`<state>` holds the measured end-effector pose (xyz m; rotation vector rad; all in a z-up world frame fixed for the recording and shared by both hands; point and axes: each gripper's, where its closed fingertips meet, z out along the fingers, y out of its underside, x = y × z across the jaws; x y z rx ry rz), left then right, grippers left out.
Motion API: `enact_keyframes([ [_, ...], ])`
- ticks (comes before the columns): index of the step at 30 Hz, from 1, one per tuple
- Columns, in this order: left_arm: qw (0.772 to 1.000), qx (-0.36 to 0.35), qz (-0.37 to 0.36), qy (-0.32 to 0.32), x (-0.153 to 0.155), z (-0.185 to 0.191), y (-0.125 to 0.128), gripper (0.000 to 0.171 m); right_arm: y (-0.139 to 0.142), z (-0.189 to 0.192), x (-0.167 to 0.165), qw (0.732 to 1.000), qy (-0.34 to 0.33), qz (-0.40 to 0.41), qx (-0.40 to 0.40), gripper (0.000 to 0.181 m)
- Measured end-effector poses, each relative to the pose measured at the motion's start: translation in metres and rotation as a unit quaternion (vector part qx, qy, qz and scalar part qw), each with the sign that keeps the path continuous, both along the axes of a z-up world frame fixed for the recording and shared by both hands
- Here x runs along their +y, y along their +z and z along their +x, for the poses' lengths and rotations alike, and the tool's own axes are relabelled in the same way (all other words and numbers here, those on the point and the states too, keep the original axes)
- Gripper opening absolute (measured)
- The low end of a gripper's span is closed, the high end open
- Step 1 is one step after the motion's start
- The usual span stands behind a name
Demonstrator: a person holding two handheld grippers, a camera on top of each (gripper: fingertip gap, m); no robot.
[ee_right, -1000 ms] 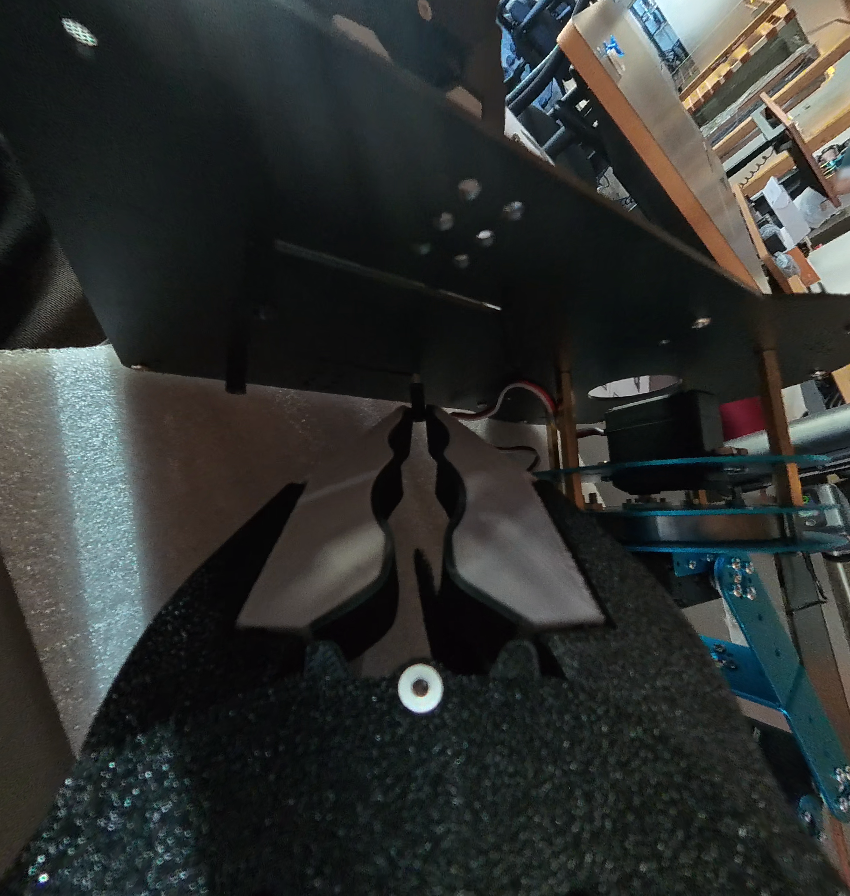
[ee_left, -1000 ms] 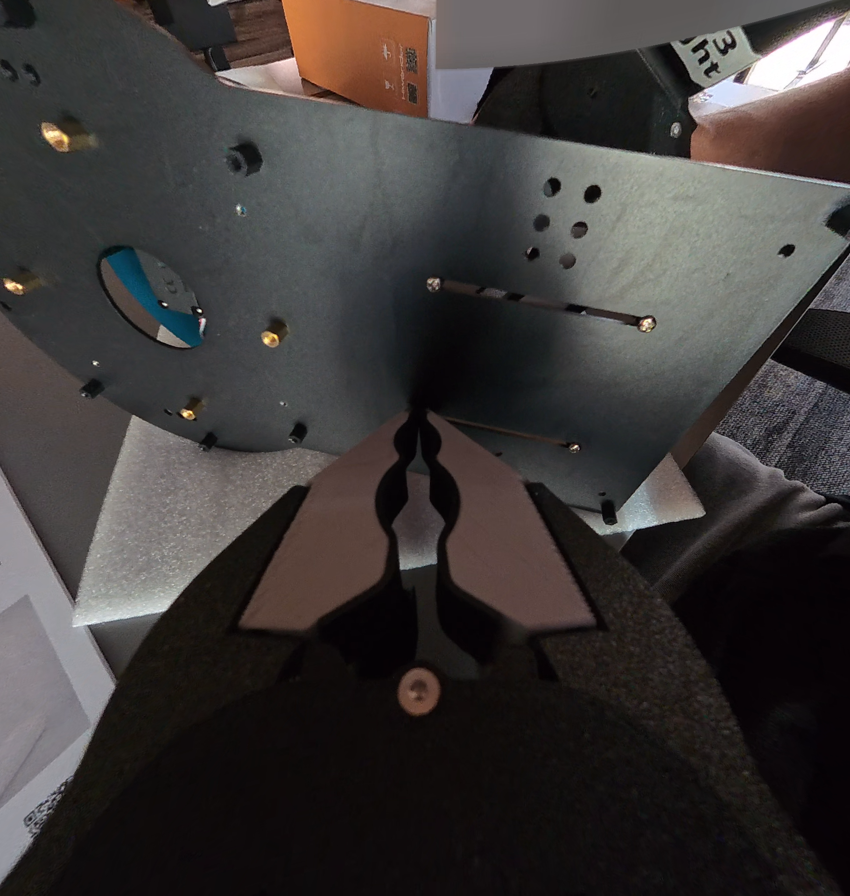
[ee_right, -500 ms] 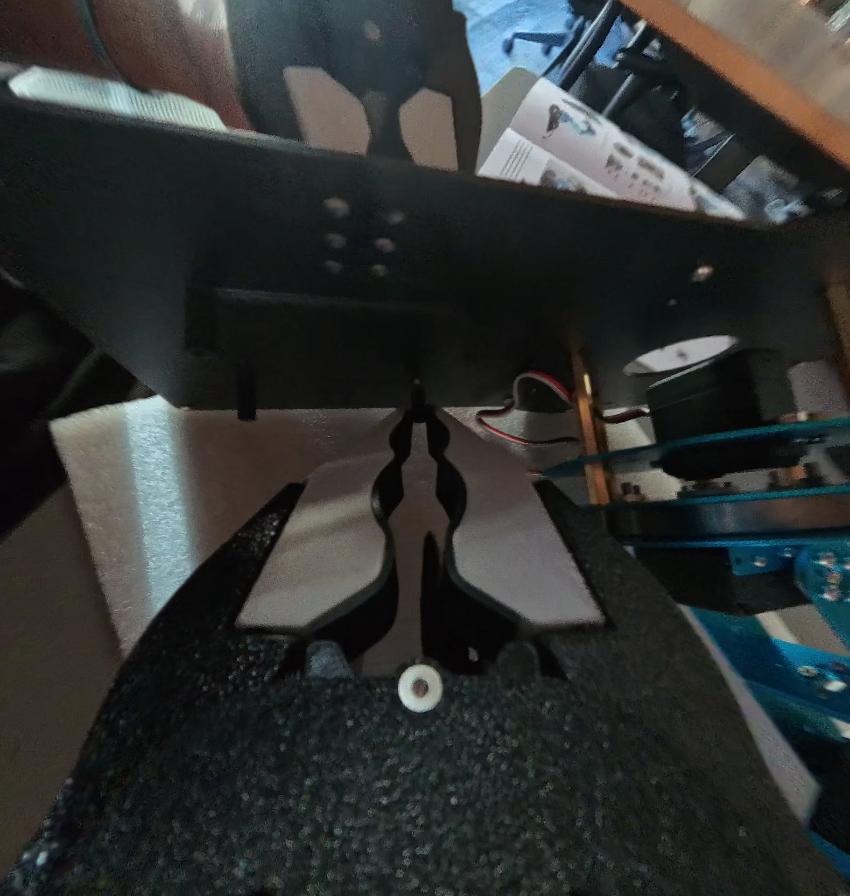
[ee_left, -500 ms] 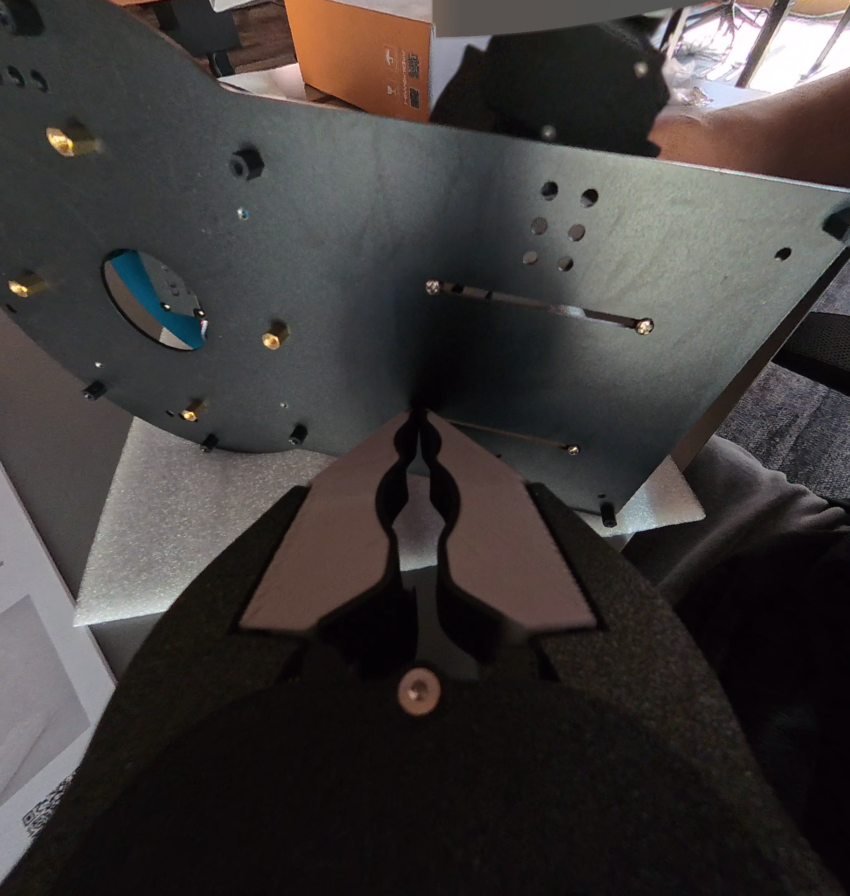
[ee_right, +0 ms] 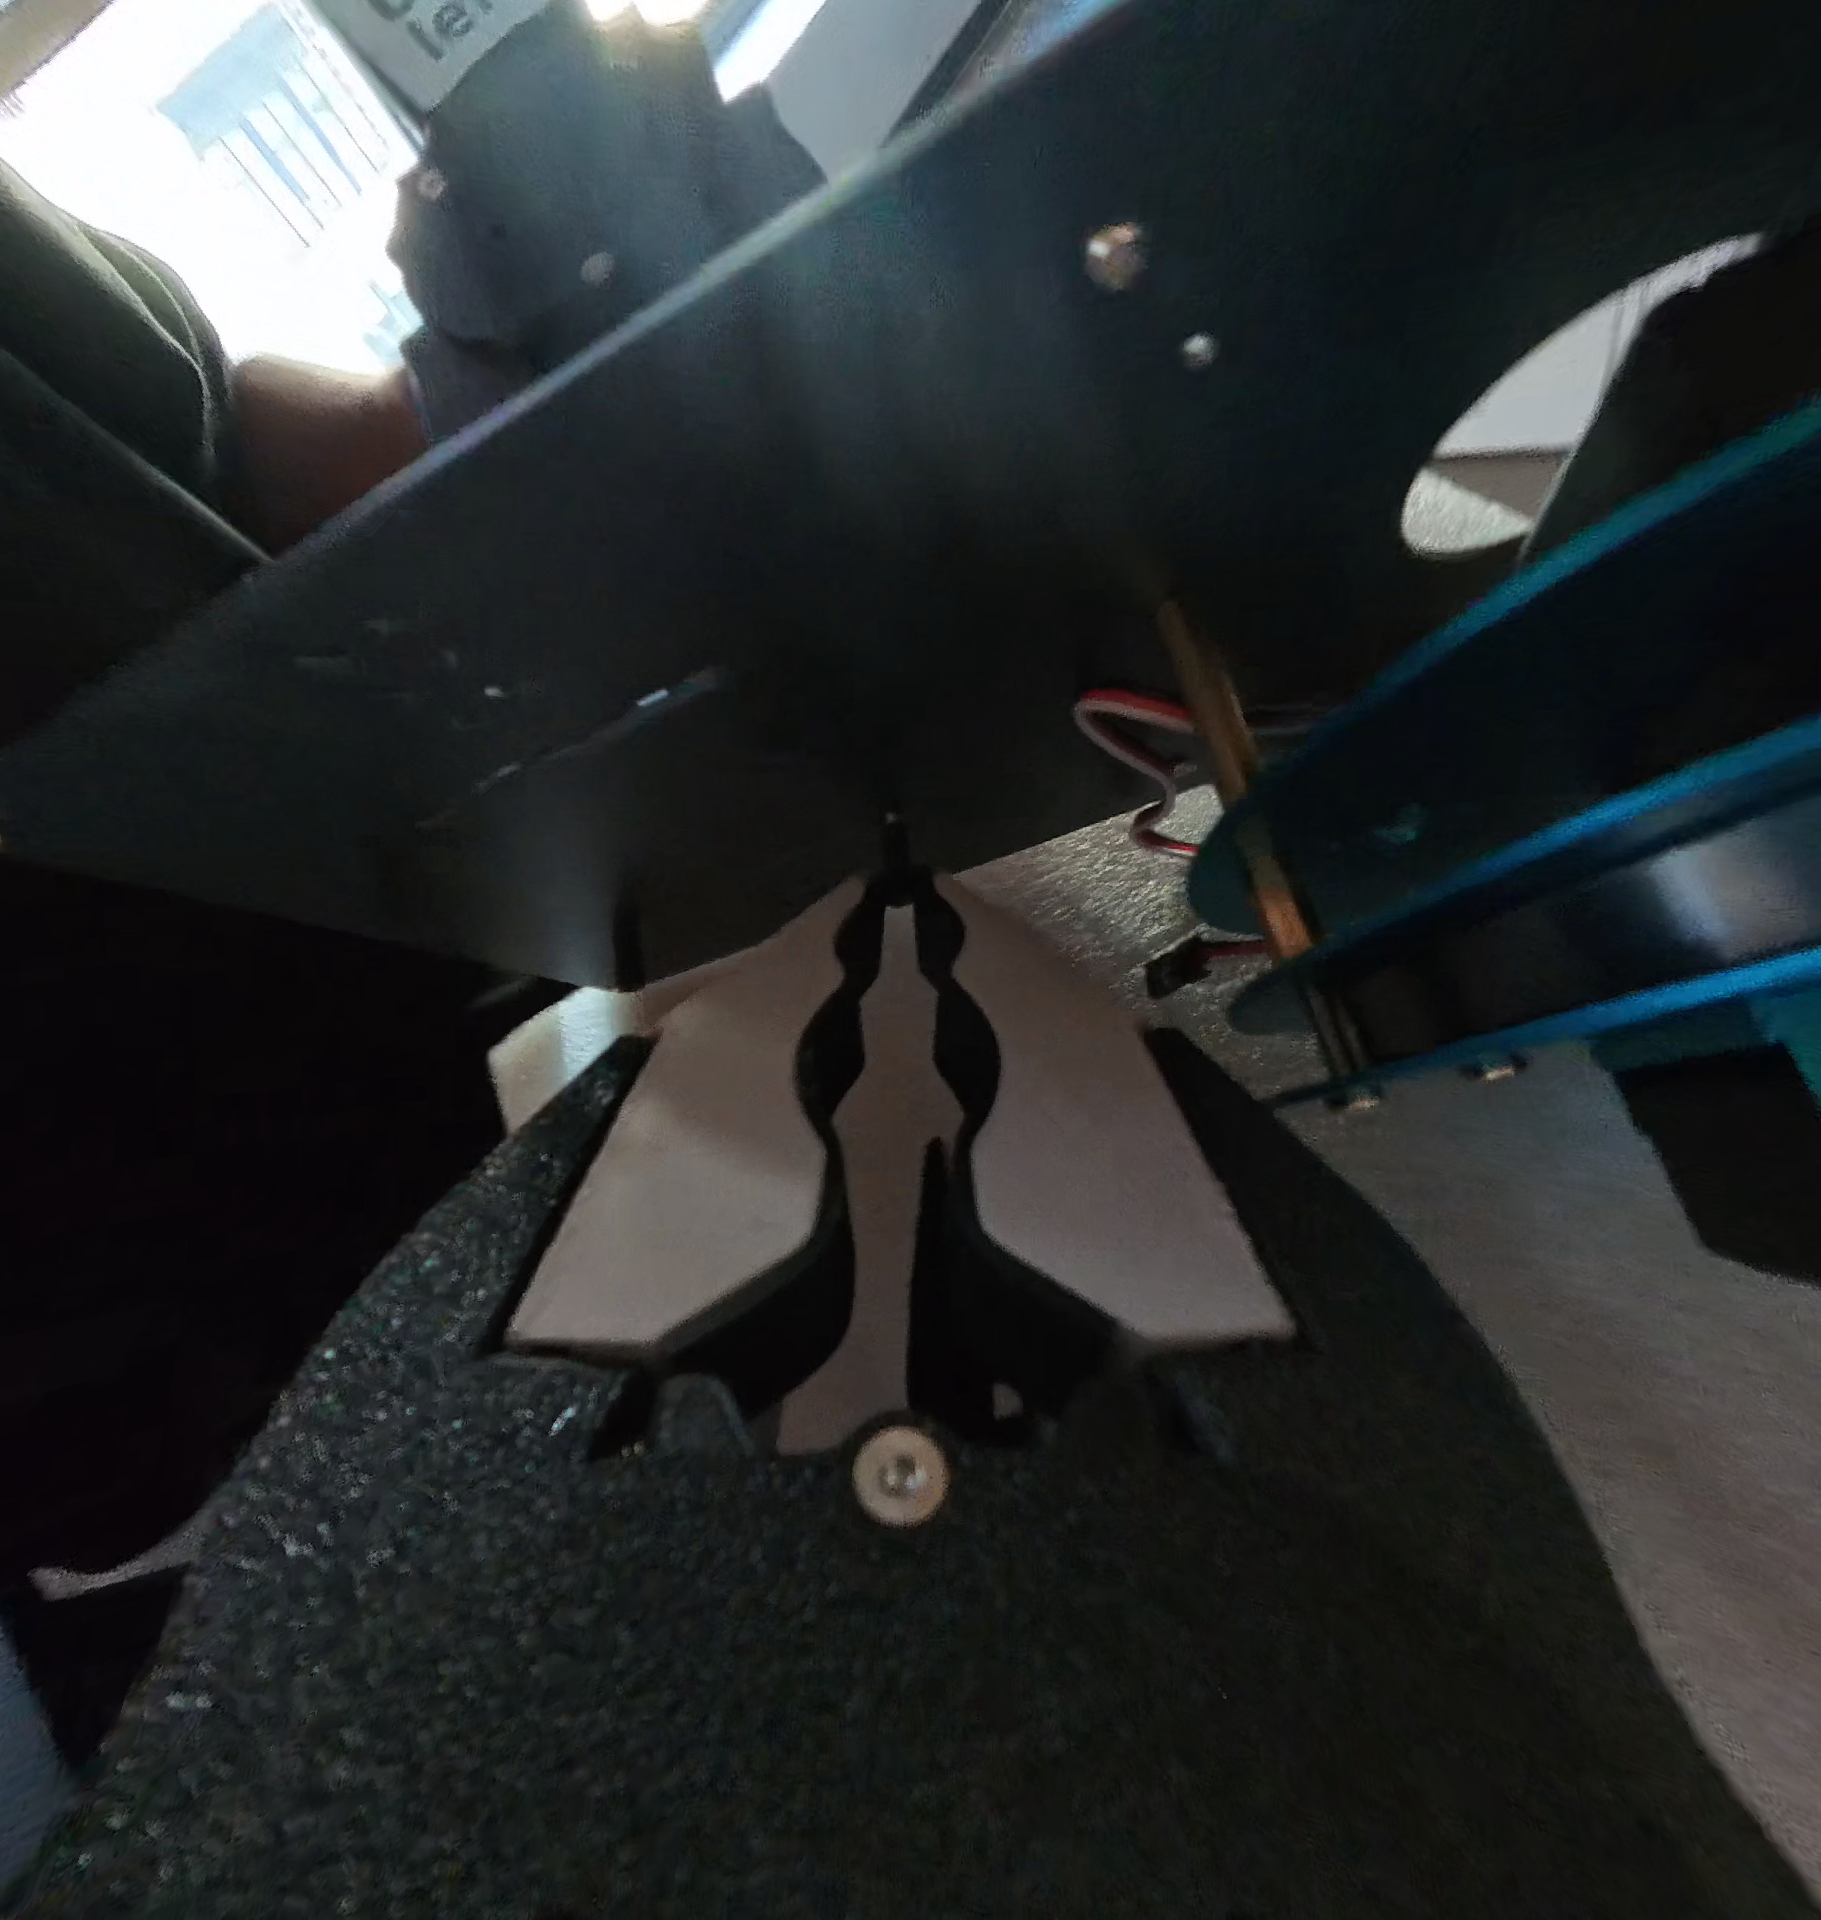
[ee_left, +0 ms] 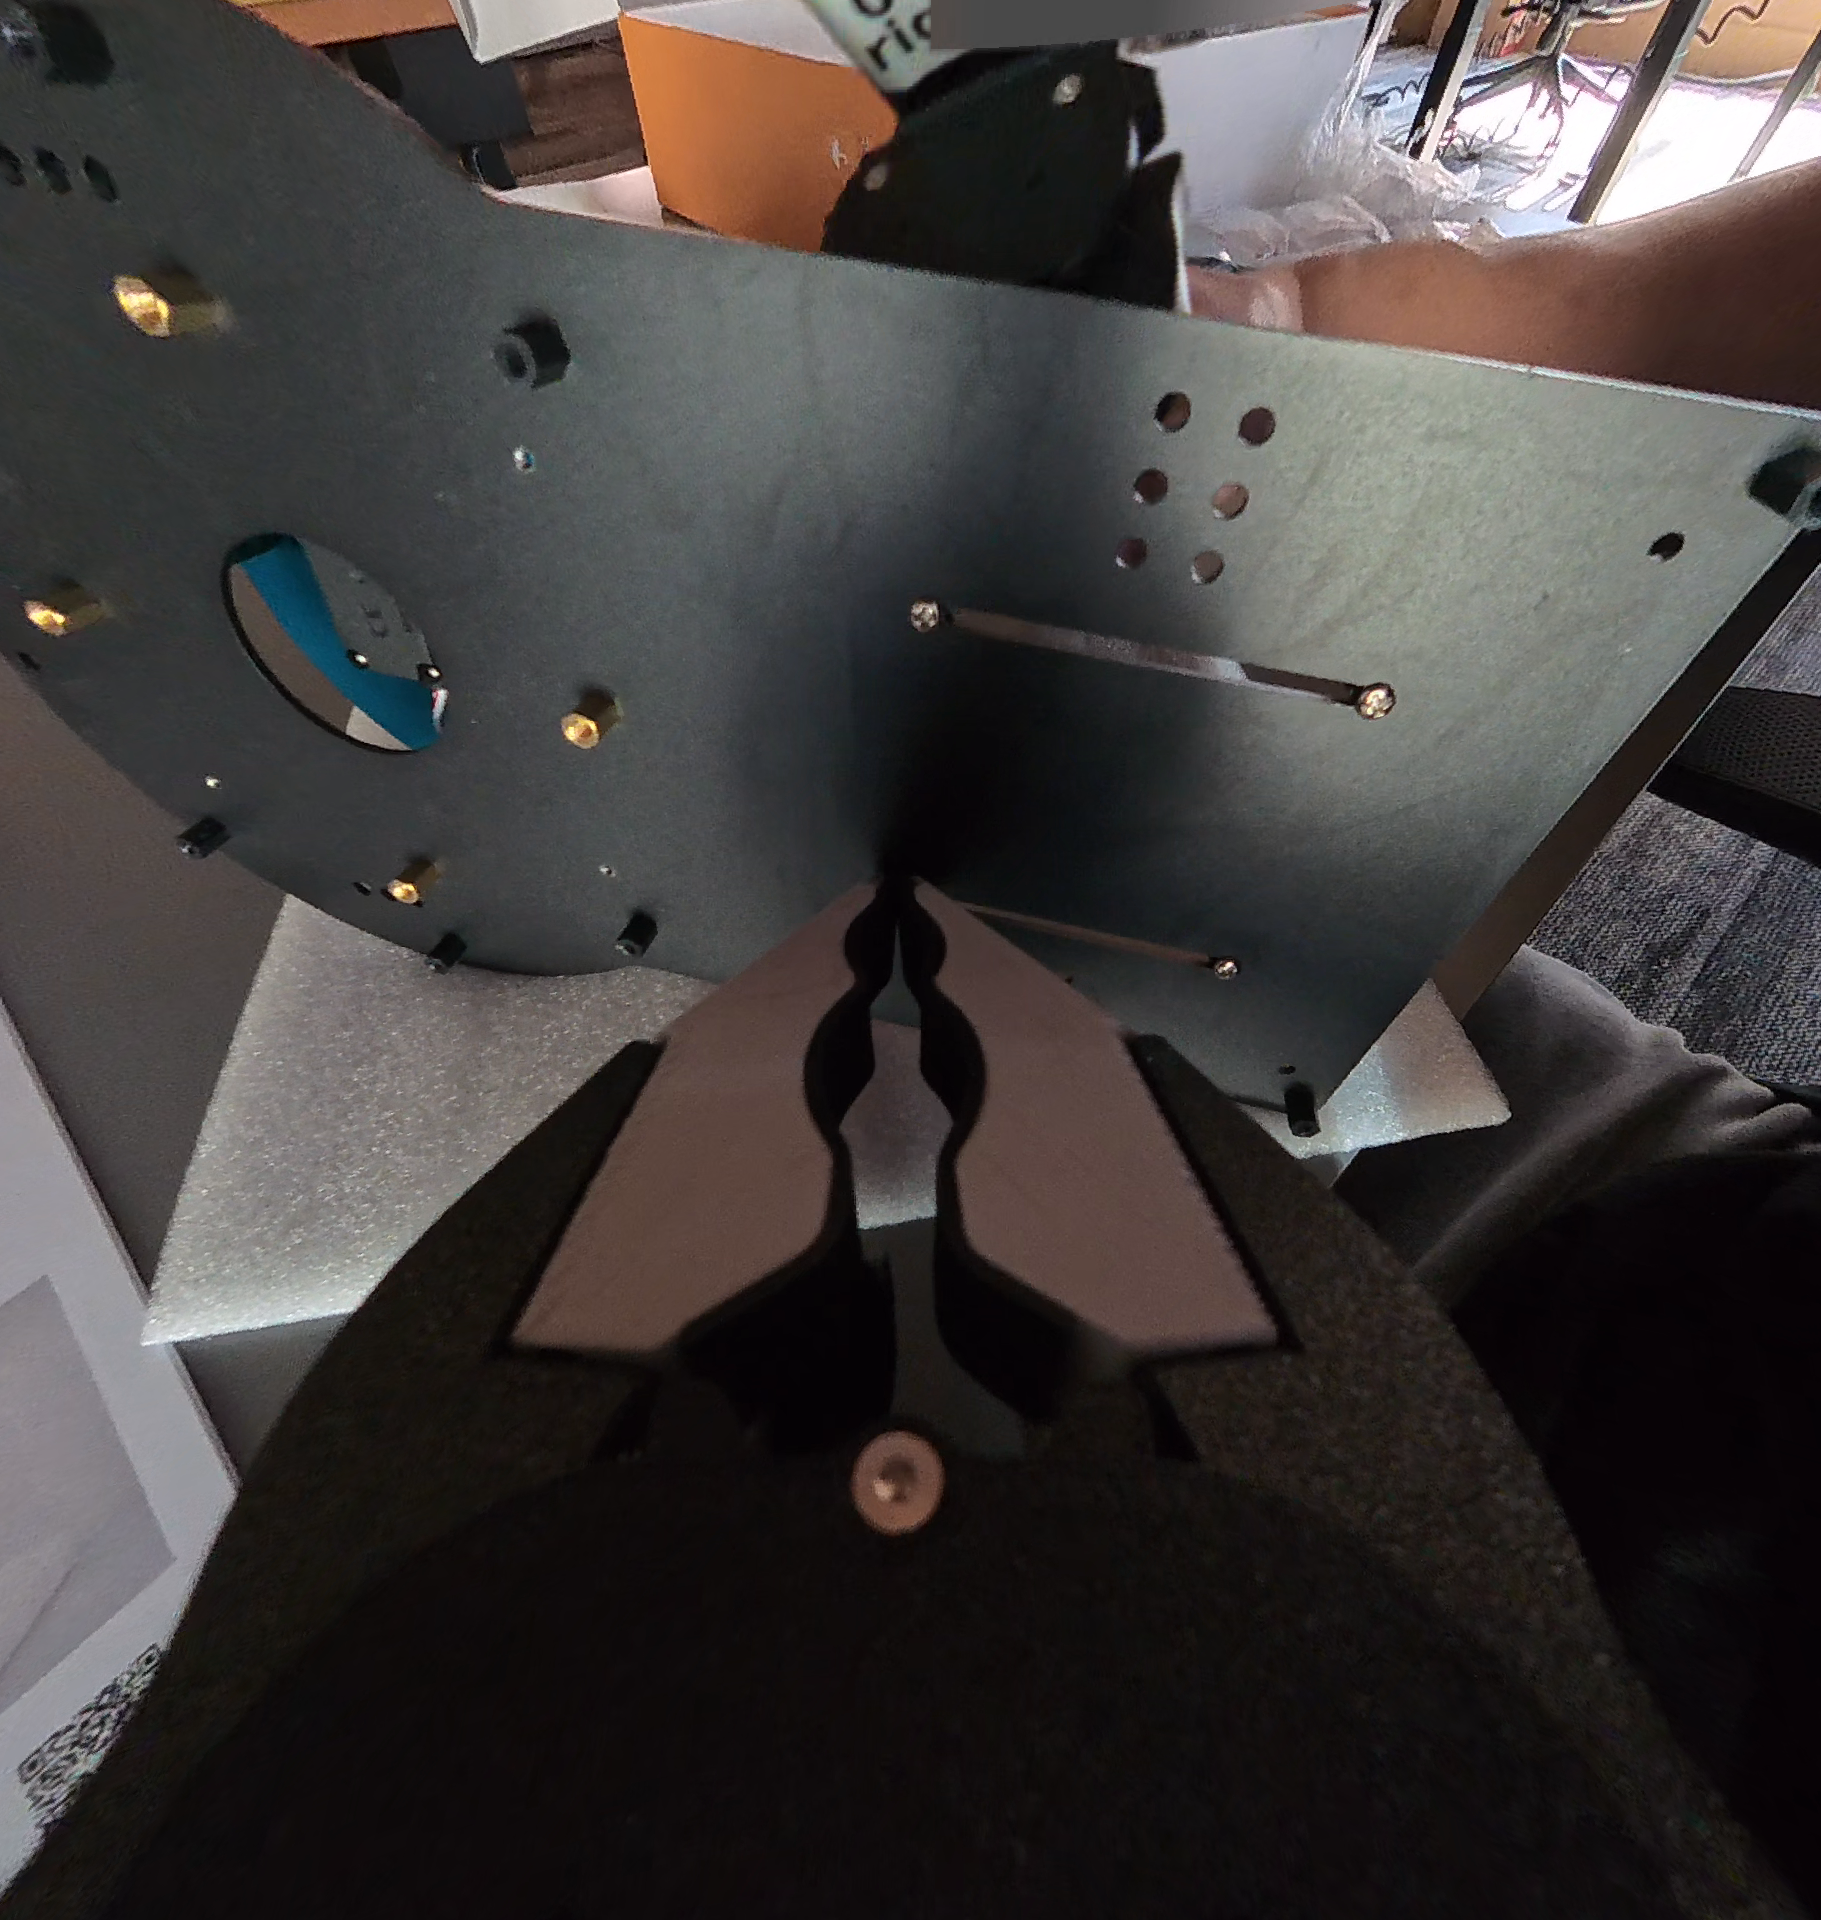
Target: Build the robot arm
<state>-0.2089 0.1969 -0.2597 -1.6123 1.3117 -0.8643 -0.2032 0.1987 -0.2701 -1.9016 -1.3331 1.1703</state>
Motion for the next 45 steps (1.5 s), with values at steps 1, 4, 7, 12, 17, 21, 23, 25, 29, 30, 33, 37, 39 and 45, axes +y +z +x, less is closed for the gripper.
enact_keyframes([
  [1, 1.000, 0.000, 0.000, 0.000, 0.0000, 0.0001, 0.0001, 0.000, 0.0001, 0.0000, -0.0006, 1.000, 0.000, -0.021, 0.005, 0.004],
  [4, 1.000, 0.000, 0.002, 0.000, 0.0002, 0.0001, -0.0002, 0.000, -0.0020, -0.0003, 0.0006, 1.000, -0.005, -0.007, -0.004, 0.005],
  [7, 1.000, 0.002, 0.001, -0.004, 0.0002, -0.0002, -0.0004, 0.000, -0.0017, -0.0001, 0.0026, 0.999, -0.014, 0.033, -0.011, 0.005],
  [12, 1.000, 0.007, 0.003, -0.006, 0.0003, -0.0003, -0.0007, 0.000, 0.0021, 0.0009, 0.0025, 0.999, -0.014, 0.044, -0.001, 0.005],
  [17, 1.000, 0.008, 0.005, -0.003, 0.0006, -0.0004, -0.0007, 0.000, 0.0030, -0.0004, 0.0002, 0.997, -0.007, 0.074, -0.004, 0.005],
  [21, 1.000, -0.001, -0.007, -0.001, 0.0005, -0.0006, -0.0005, 0.000, -0.0023, -0.0021, 0.0012, 0.987, -0.008, 0.156, -0.037, 0.005],
  [23, 1.000, -0.002, -0.010, -0.001, 0.0005, -0.0007, -0.0005, 0.000, -0.0040, -0.0029, 0.0024, 0.976, -0.009, 0.211, -0.055, 0.005],
  [25, 1.000, -0.002, -0.013, -0.001, 0.0004, -0.0007, -0.0004, 0.000, -0.0041, -0.0032, 0.0038, 0.957, -0.011, 0.280, -0.075, 0.005],
  [29, 1.000, -0.002, -0.017, 0.000, 0.0003, -0.0008, 0.0001, 0.000, -0.0027, -0.0025, 0.0067, 0.887, -0.013, 0.445, -0.121, 0.005],
  [30, 1.000, -0.002, -0.018, 0.001, 0.0002, -0.0009, 0.0003, 0.000, -0.0023, -0.0025, 0.0070, 0.871, -0.013, 0.472, -0.134, 0.005],
  [33, 1.000, 0.001, -0.013, 0.003, 0.0003, -0.0010, 0.0003, 0.000, -0.0015, -0.0022, 0.0074, 0.854, -0.014, 0.496, -0.153, 0.004],
  [37, 1.000, 0.003, -0.003, 0.004, 0.0004, -0.0009, 0.0002, 0.000, -0.0022, -0.0023, 0.0044, 0.928, -0.018, 0.356, -0.107, 0.004],
  [39, 1.000, 0.002, 0.000, 0.004, 0.0003, -0.0008, 0.0003, 0.000, -0.0031, -0.0026, 0.0027, 0.957, -0.017, 0.277, -0.089, 0.004],
  [45, 1.000, 0.005, 0.009, 0.005, 0.0000, 0.0003, 0.0003, 0.000, -0.0028, -0.0020, -0.0012, 0.995, -0.017, 0.089, -0.044, 0.004],
])
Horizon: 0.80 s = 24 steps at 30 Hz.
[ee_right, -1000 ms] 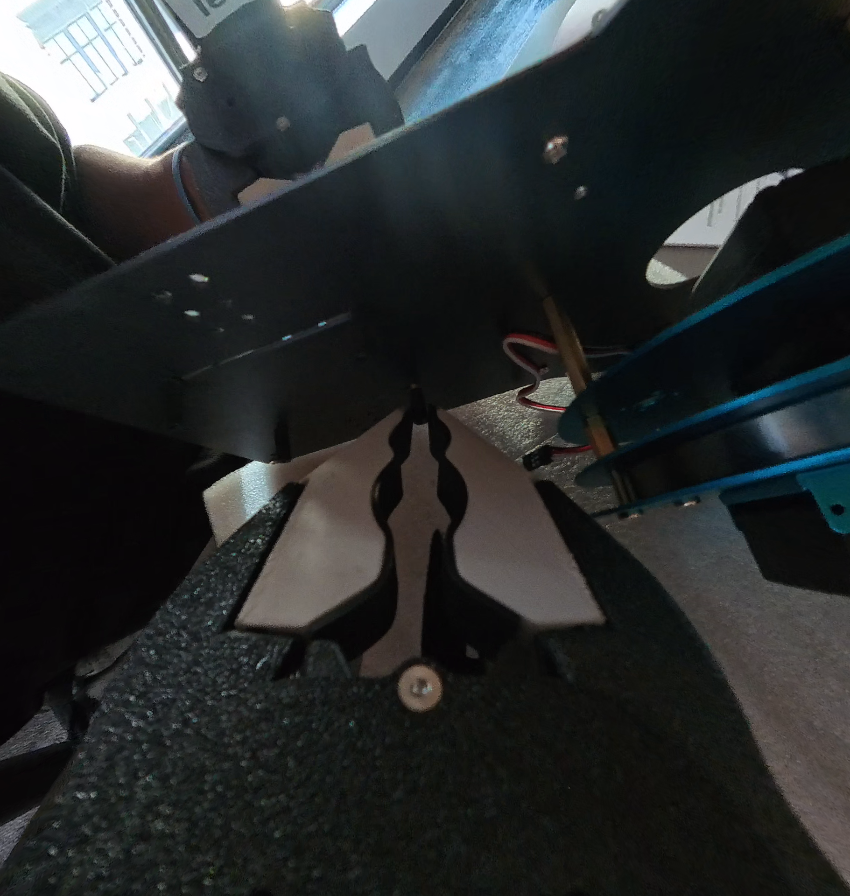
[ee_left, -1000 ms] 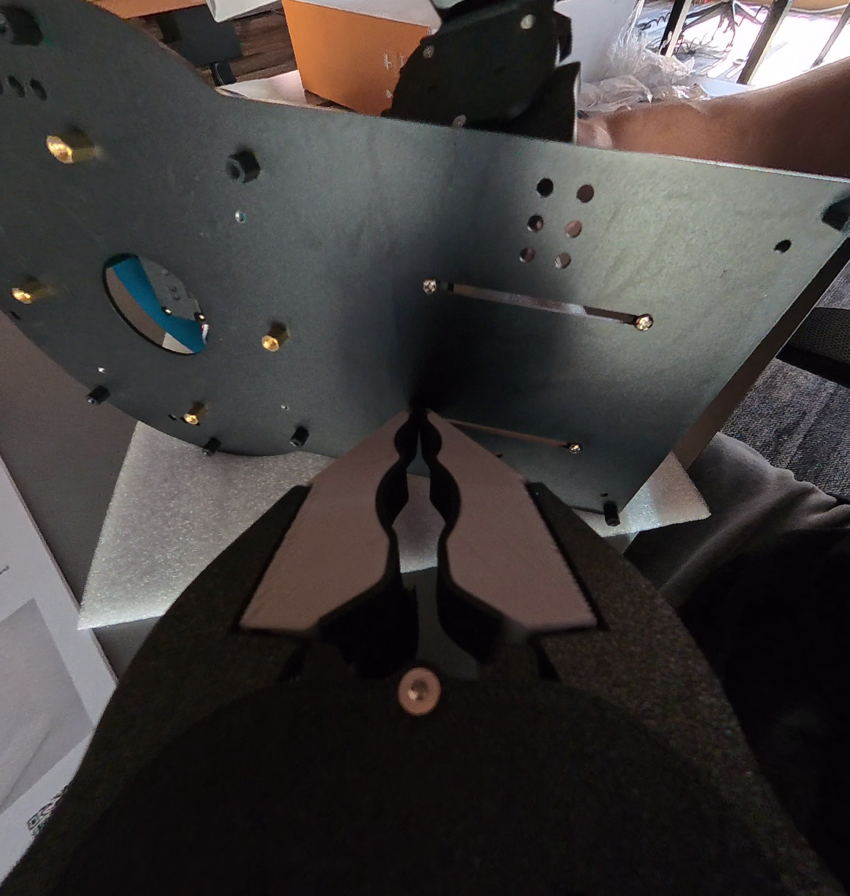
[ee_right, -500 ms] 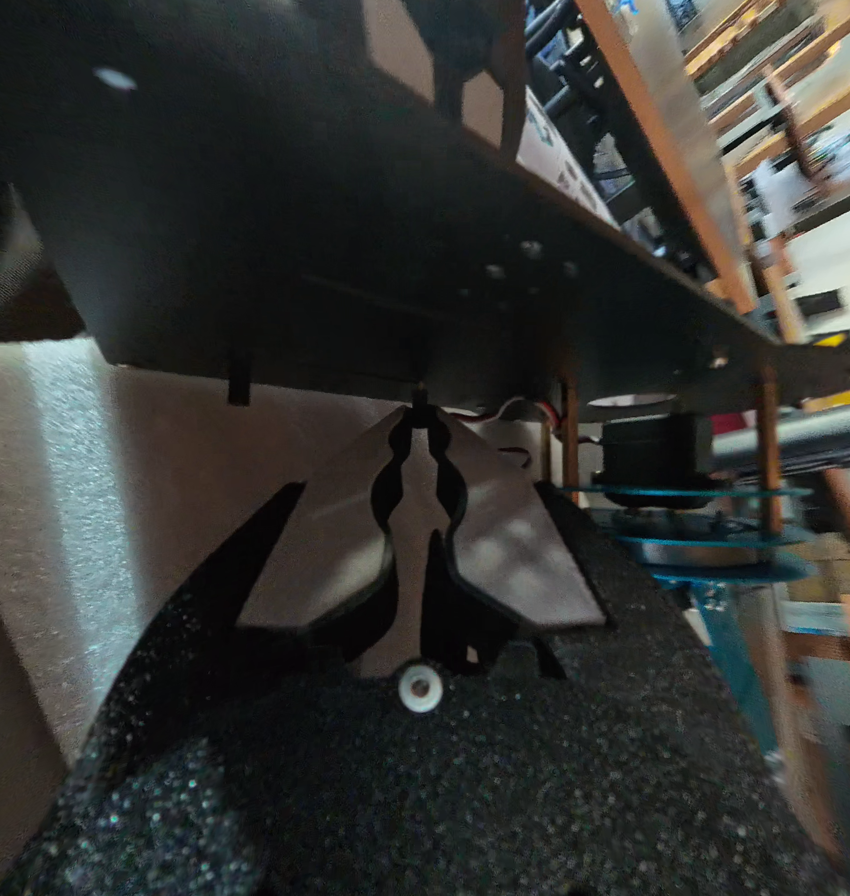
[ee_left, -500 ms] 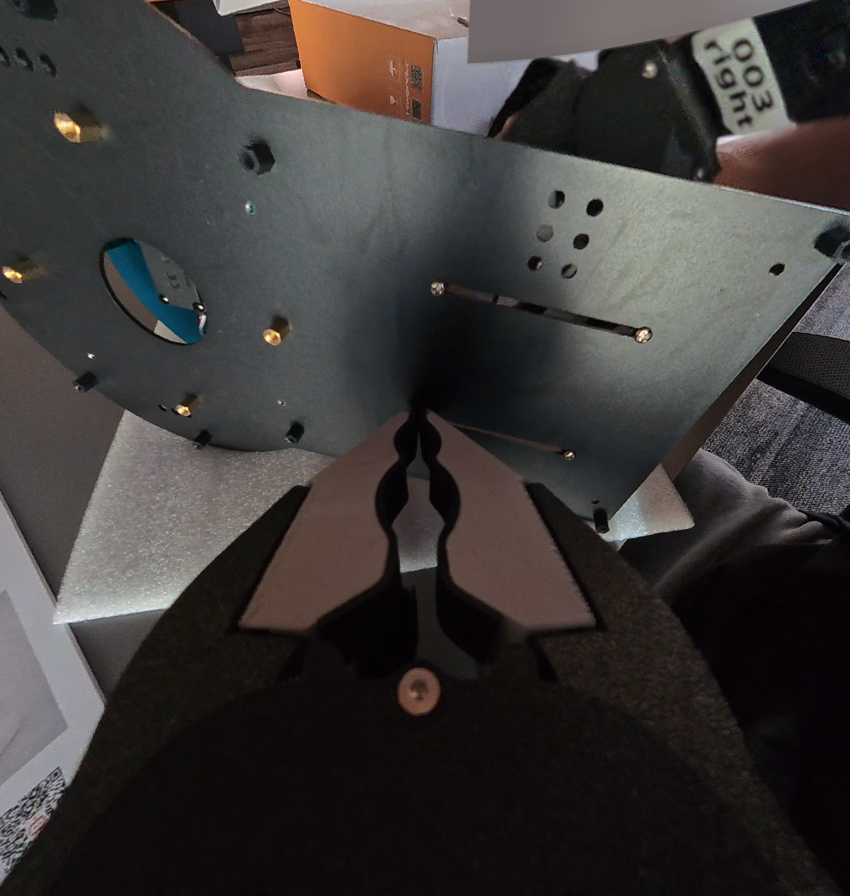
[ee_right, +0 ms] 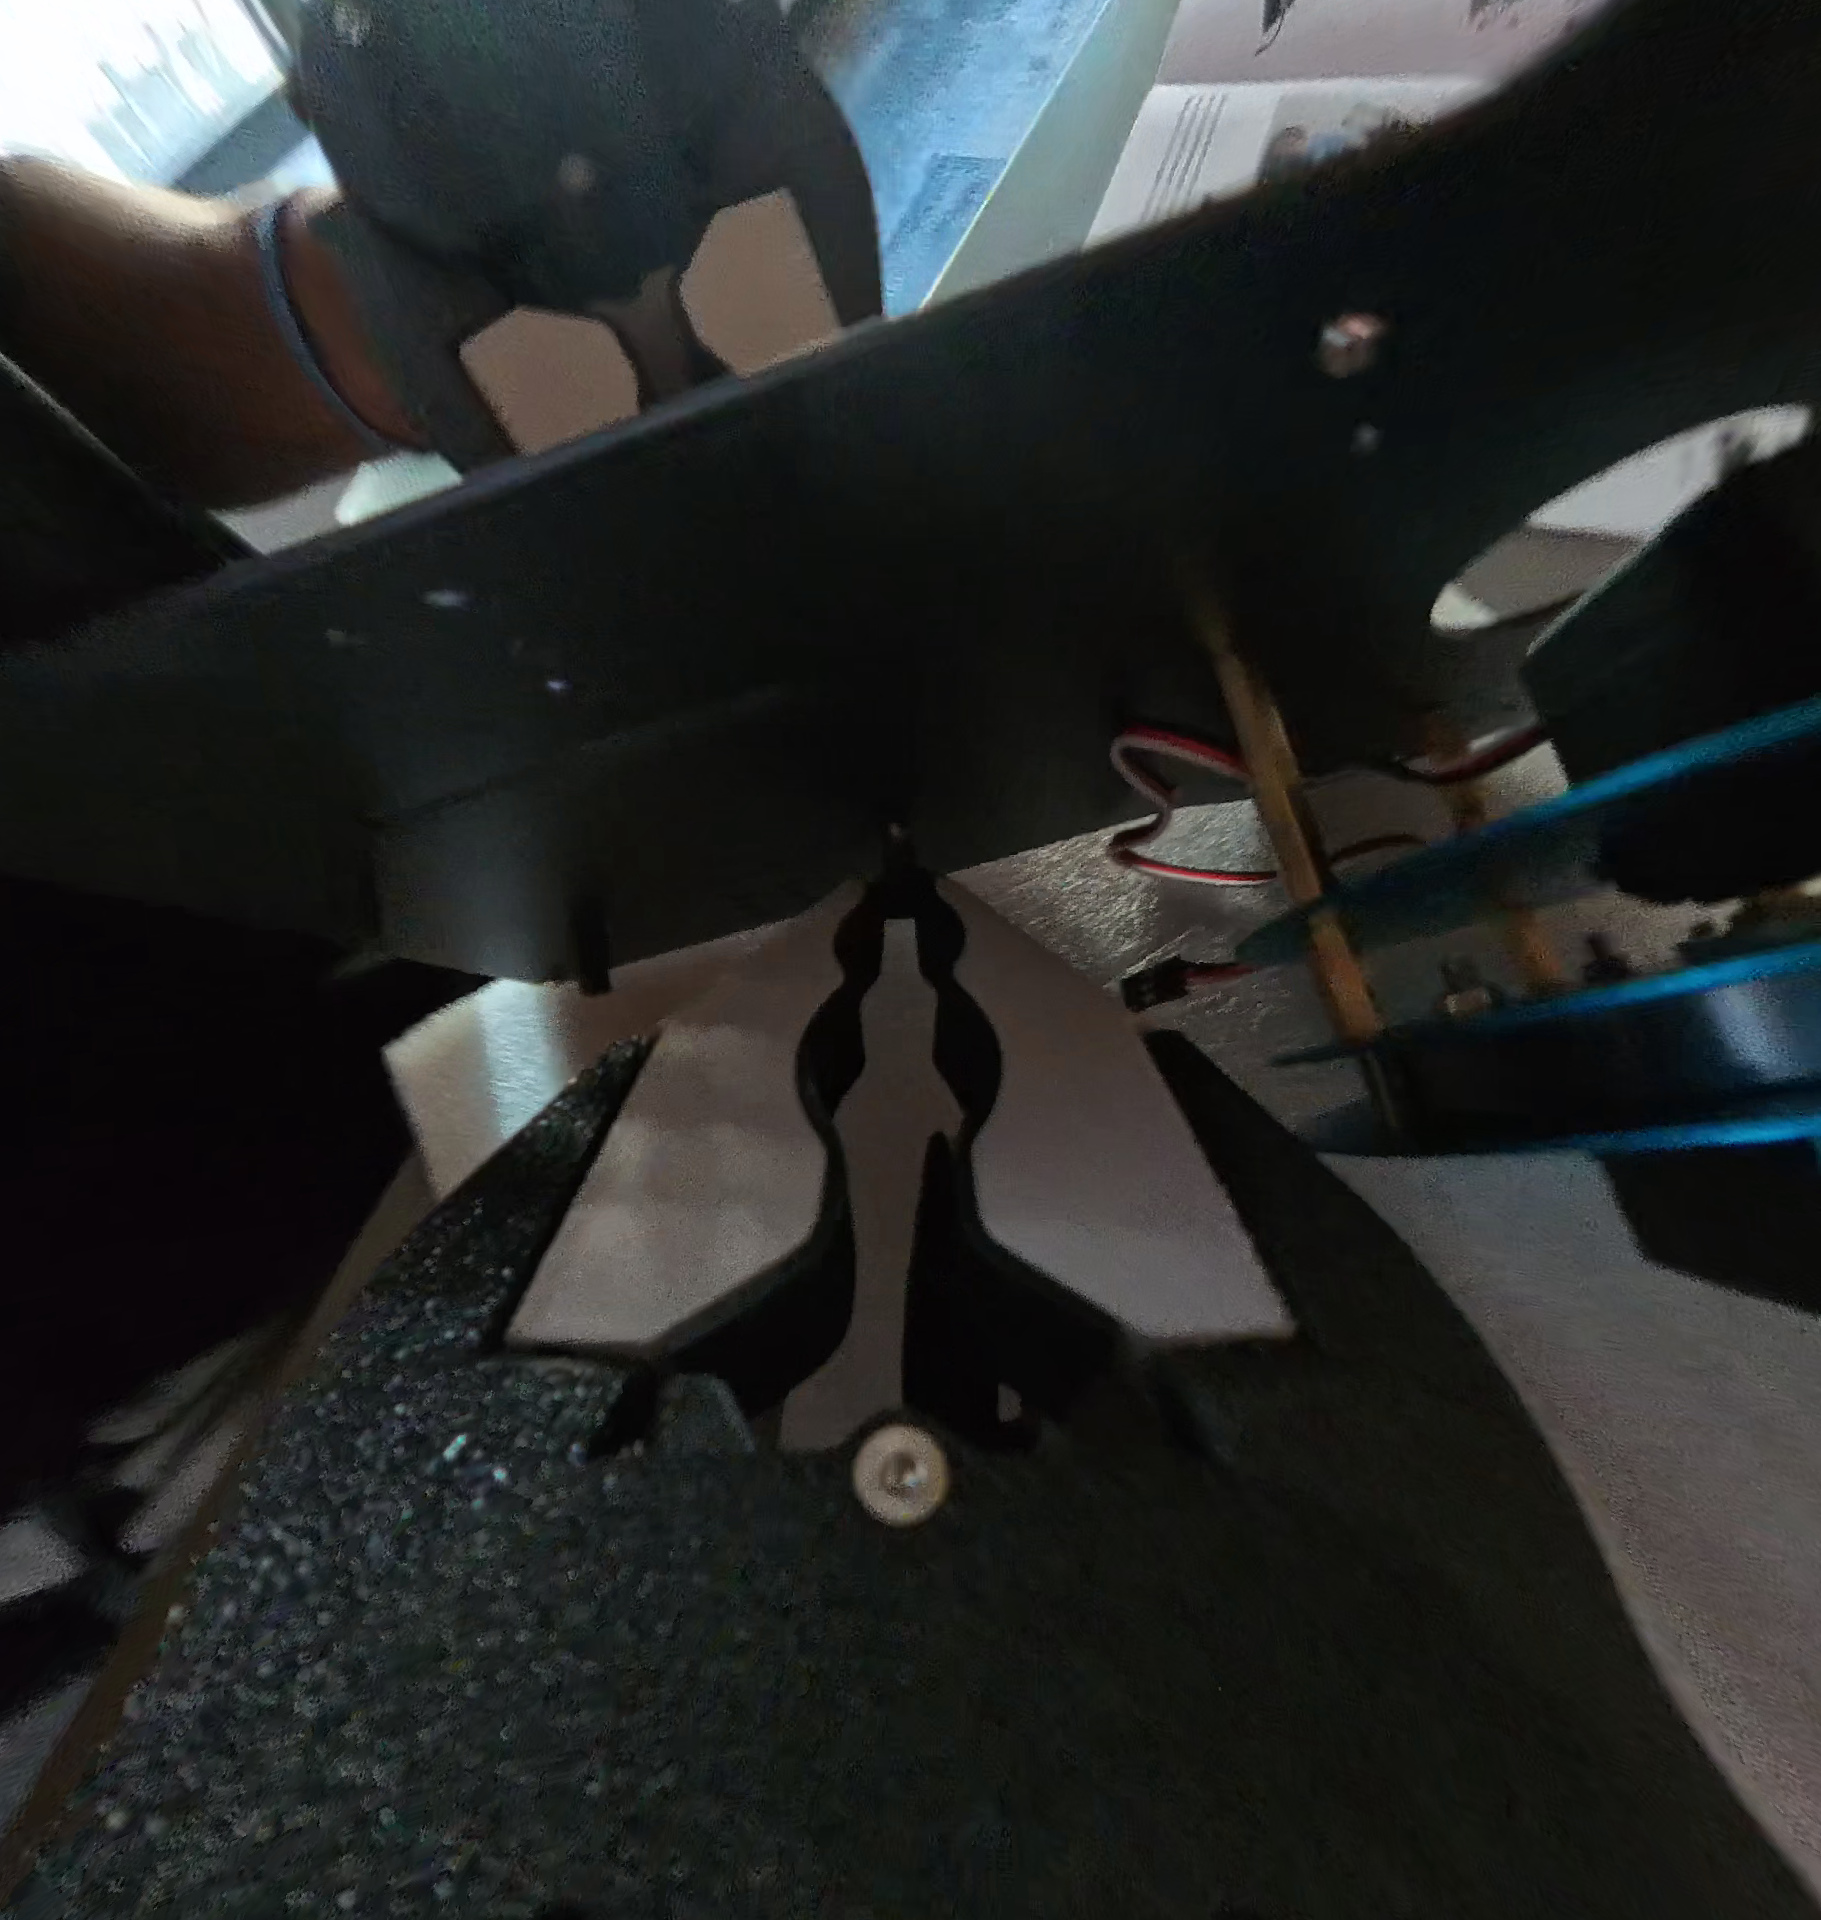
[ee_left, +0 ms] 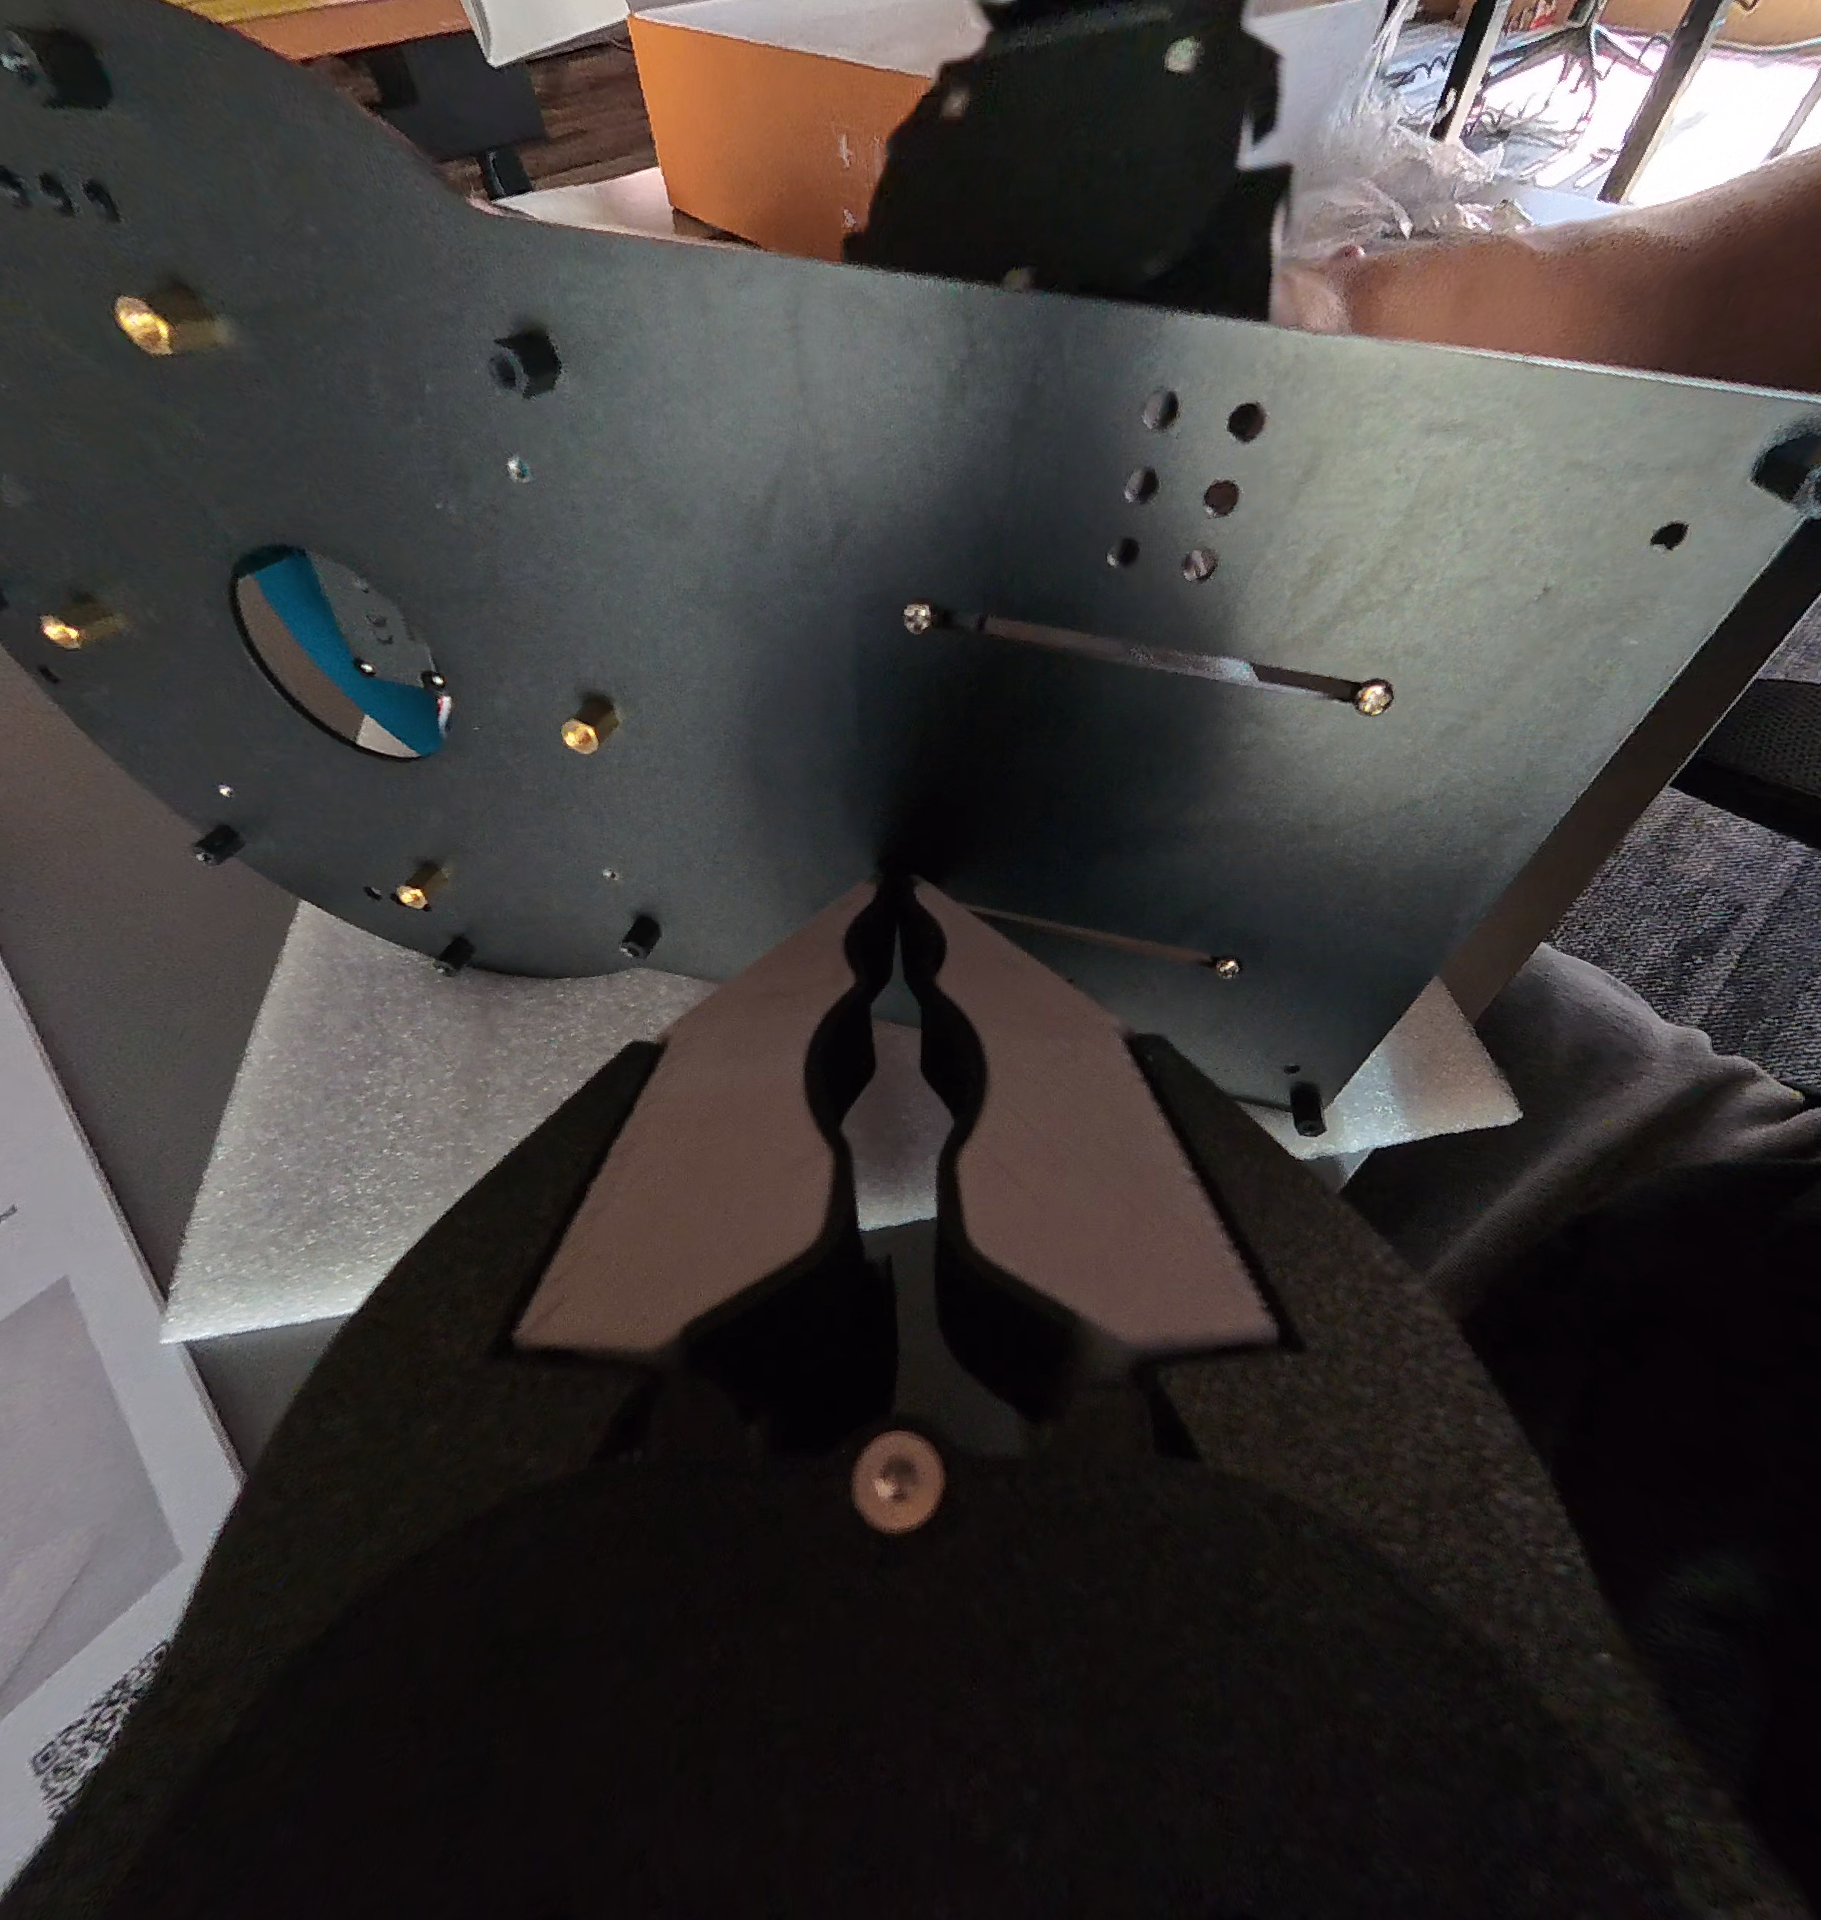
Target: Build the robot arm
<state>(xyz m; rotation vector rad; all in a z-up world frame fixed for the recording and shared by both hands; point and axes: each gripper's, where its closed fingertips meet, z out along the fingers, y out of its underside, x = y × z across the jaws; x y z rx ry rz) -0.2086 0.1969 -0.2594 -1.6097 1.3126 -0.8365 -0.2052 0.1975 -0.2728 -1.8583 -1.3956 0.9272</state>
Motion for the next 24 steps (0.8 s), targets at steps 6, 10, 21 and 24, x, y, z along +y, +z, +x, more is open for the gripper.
enact_keyframes([
  [6, 1.000, -0.006, 0.000, 0.004, 0.000, 0.000, 0.000, 0.000, 0.002, 0.001, 0.000, 0.994, -0.008, -0.101, 0.035, 0.005],
  [10, 1.000, -0.008, -0.001, 0.003, 0.000, 0.000, 0.000, 0.000, 0.001, 0.001, 0.001, 1.000, -0.004, -0.007, 0.010, 0.006],
  [21, 1.000, -0.006, -0.002, -0.004, 0.000, 0.000, -0.001, 0.000, -0.003, 0.005, 0.008, 0.995, -0.004, 0.098, -0.025, 0.021],
  [24, 1.000, -0.005, -0.002, -0.004, 0.000, 0.000, -0.001, 0.000, 0.011, 0.007, 0.012, 0.996, -0.018, 0.088, 0.016, 0.010],
])
